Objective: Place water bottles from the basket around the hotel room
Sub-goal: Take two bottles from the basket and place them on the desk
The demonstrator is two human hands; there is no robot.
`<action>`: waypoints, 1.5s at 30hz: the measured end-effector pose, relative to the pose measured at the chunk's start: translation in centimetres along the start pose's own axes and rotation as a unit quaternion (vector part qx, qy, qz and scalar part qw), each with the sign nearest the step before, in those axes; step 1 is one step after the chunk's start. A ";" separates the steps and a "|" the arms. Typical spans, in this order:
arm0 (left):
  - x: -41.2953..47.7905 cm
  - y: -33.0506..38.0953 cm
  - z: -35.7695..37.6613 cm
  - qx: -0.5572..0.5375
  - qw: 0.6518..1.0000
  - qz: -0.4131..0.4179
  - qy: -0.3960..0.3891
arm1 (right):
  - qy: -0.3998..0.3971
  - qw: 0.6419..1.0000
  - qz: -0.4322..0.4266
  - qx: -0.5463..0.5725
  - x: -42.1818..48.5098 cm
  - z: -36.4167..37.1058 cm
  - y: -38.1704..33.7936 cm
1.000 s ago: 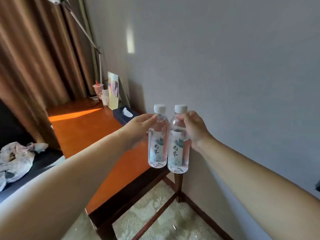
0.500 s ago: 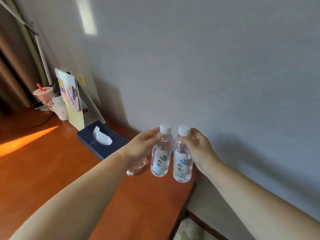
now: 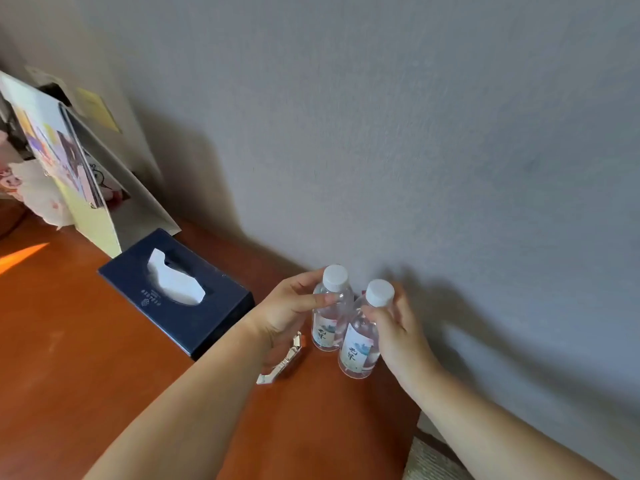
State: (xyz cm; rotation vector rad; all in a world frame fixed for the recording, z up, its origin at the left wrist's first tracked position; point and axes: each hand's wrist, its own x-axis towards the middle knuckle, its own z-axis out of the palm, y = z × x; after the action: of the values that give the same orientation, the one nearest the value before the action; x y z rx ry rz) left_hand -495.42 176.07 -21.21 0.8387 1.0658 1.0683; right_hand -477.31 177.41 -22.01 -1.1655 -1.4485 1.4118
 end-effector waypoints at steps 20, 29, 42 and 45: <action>-0.2 -1.4 -1.8 -0.029 0.999 0.010 -0.034 | 0.015 0.990 -0.103 -0.098 -0.5 0.5 2.1; -0.8 -1.0 -1.5 -0.011 1.000 -0.006 -0.023 | 0.031 0.990 -0.079 -0.115 -1.0 1.0 1.8; -4.9 8.9 4.2 0.219 0.957 0.160 0.099 | -0.032 0.968 0.109 -0.225 -4.7 -7.7 -1.8; -5.2 10.6 10.4 0.295 0.932 0.199 0.066 | -0.021 0.964 0.094 -0.249 -6.9 -10.8 -3.6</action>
State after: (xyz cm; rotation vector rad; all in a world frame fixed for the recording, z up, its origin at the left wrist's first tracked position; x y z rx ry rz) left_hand -488.91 173.73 -7.07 1.5333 1.3968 1.1628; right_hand -465.46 173.91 -17.17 -1.6276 -1.8281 1.2312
